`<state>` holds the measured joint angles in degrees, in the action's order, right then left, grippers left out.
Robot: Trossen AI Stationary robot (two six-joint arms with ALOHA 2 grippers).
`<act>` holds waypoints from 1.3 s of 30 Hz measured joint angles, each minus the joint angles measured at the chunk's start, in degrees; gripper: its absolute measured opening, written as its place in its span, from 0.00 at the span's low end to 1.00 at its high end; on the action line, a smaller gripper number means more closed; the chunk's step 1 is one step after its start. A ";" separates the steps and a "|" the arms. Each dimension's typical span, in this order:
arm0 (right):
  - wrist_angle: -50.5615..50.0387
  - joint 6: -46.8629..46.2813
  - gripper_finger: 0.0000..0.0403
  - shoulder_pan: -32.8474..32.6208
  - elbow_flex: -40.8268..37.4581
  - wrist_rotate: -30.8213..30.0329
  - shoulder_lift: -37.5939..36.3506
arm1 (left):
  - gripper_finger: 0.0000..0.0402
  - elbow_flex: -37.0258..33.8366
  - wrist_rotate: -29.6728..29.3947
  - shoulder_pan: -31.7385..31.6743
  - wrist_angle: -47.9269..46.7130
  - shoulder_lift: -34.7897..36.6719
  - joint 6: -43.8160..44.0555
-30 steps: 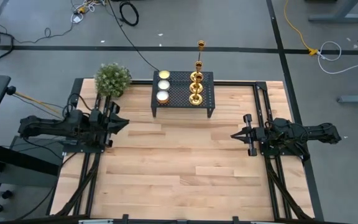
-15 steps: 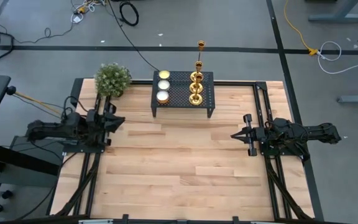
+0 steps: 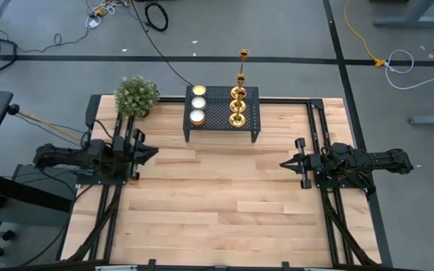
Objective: Pick & Place candle stick holders
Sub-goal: Return to Home Position
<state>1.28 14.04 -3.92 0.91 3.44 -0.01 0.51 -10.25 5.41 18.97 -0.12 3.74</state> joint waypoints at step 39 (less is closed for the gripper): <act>0.00 0.01 0.03 0.01 0.00 0.00 0.00 | 0.07 0.00 2.61 1.13 -17.57 0.07 -6.00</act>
<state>1.28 14.06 -3.92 0.91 3.44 -0.01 0.51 -7.64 6.55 1.39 -0.05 -2.26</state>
